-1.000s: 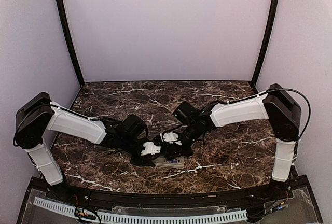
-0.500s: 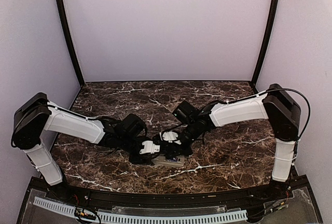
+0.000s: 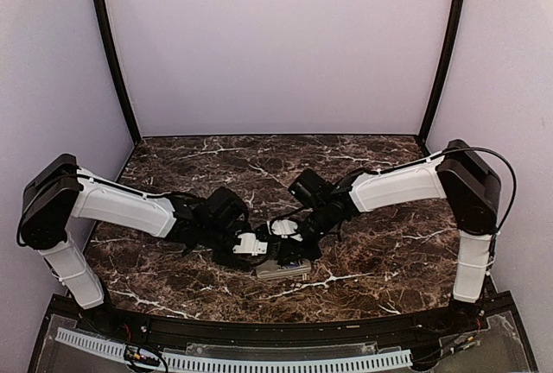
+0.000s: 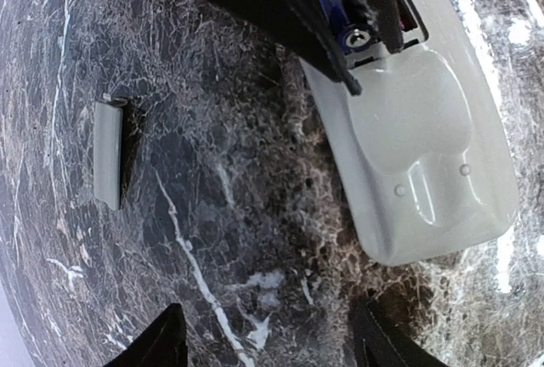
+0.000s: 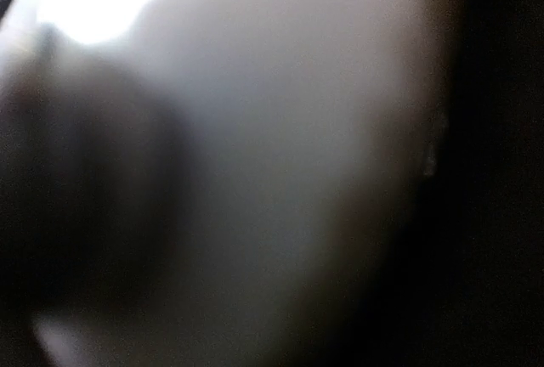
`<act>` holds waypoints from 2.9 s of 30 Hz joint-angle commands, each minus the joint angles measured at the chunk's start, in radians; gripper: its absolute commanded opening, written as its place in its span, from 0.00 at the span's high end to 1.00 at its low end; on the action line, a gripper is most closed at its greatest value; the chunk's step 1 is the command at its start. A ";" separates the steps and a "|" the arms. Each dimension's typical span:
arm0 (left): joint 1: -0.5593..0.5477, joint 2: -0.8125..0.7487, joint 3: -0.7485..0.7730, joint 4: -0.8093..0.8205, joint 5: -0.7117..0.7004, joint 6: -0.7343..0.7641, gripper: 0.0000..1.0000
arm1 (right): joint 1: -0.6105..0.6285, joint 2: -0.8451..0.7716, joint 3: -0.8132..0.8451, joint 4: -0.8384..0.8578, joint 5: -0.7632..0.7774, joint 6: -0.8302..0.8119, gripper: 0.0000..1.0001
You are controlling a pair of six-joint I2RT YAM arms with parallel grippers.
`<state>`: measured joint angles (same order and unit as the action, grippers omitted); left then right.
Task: Load the batteries into the remote control
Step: Place the battery in the battery compartment.
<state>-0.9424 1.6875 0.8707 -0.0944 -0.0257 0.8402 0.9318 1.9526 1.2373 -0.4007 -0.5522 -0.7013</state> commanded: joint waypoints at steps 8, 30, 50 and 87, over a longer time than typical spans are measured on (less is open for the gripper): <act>-0.027 0.097 0.077 -0.211 -0.122 0.110 0.35 | 0.016 0.054 -0.027 0.026 0.085 0.045 1.00; -0.025 -0.110 -0.131 -0.174 -0.209 0.027 0.38 | 0.016 0.030 -0.064 0.030 0.083 0.045 1.00; -0.126 -0.403 -0.523 0.890 -0.040 -0.989 0.48 | 0.018 0.028 -0.064 0.024 0.081 0.001 1.00; -0.064 0.245 -0.495 1.305 0.175 -0.735 0.28 | 0.030 0.018 -0.033 -0.125 0.120 -0.139 1.00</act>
<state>-1.0122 1.9079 0.3614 1.2110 0.1791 0.0723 0.9497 1.9392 1.2152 -0.3965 -0.5106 -0.8158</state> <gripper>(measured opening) 0.723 0.051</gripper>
